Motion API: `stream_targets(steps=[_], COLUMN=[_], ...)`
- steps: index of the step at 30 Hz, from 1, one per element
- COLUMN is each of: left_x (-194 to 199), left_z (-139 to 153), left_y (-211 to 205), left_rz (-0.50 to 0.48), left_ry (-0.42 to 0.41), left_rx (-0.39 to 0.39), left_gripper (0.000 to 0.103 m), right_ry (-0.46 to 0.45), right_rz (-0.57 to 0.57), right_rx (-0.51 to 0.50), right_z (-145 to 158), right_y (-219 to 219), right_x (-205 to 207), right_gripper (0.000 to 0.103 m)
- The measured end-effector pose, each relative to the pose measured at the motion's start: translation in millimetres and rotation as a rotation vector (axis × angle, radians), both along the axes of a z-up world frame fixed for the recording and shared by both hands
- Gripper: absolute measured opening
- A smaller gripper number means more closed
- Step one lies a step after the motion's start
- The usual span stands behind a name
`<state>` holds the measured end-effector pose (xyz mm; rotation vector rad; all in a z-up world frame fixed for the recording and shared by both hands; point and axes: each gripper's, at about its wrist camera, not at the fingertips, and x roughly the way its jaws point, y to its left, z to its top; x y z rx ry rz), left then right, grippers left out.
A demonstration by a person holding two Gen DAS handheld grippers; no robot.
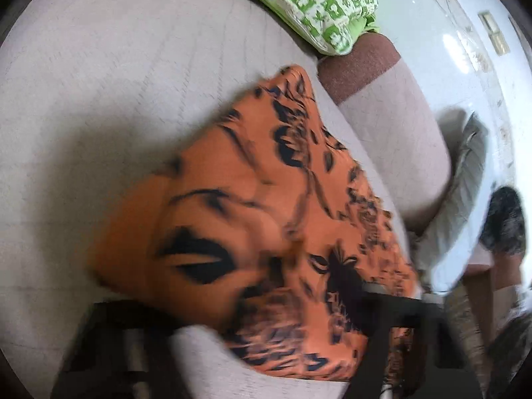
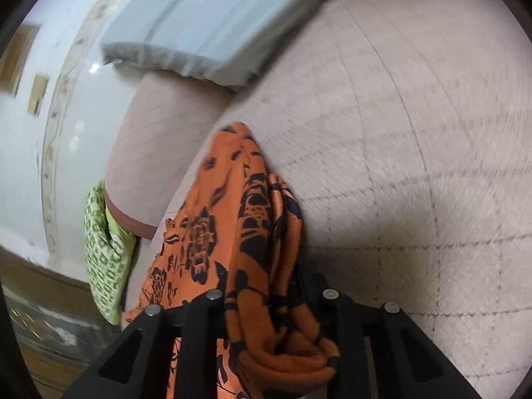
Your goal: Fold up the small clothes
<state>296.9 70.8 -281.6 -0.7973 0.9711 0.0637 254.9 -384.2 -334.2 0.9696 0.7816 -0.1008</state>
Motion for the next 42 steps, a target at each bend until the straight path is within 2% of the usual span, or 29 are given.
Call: stream_targets(steps=[1,4,8,16,28,31,33,34,35,37,38,39,40,42], left_x=[1,-2,-4,-20,-47,-45,-38,-34,-37,-34,-33,-32,-32,-31], left_z=[1,2,7,28,27,14,-2,-12,-13,-11,-10,-10,-10,-8], left_y=[-1,0,0,-6,-5,-4,3,10,13,16,16,16,17,18], left_rz=[-0.018,-0.022,-0.033,-0.078,-0.133,-0.15,-0.123,-0.101,-0.08,-0.07,-0.072,-0.066,-0.057,-0.041], left_ry=[-0.002,-0.019,-0.044,-0.118,-0.105,-0.053,0.014,0.038,0.03,0.022,0.018,0.014,0.01,-0.005], left_rx=[0.037,0.038,0.053,0.133,0.097,0.12,0.083,0.022,-0.008,-0.047,-0.052,-0.051,-0.053,-0.05], left_gripper=[0.035,0.03,0.023,0.018,0.017,0.021,0.042,0.044,0.046,0.052,0.053,0.053,0.053,0.048], right_ry=[-0.026,-0.073,-0.099,-0.105,-0.111,-0.041,0.047,0.103,0.134,0.161,0.148,0.128,0.098,0.004], right_rz=[0.007,0.029,0.049,0.076,0.065,0.095,0.098,0.088,0.08,0.001,-0.068,-0.127,-0.236,-0.345], right_rx=[-0.039,-0.124,-0.191,-0.228,-0.215,-0.172,-0.131,-0.066,-0.001,0.097,0.109,0.106,0.074,-0.031], right_z=[9,29,42,51,59,48,32,20,12,10,17,24,37,63], right_y=[5,18,28,29,12,4,-3,-11,-19,-41,-54,-64,-78,-84], right_x=[-3,-10,-22,-47,-92,-92,-86,-83,-82,-88,-97,-104,-118,-134], right_gripper=[0.022,0.021,0.021,0.02,0.019,0.02,0.023,0.025,0.025,0.025,0.025,0.025,0.025,0.025])
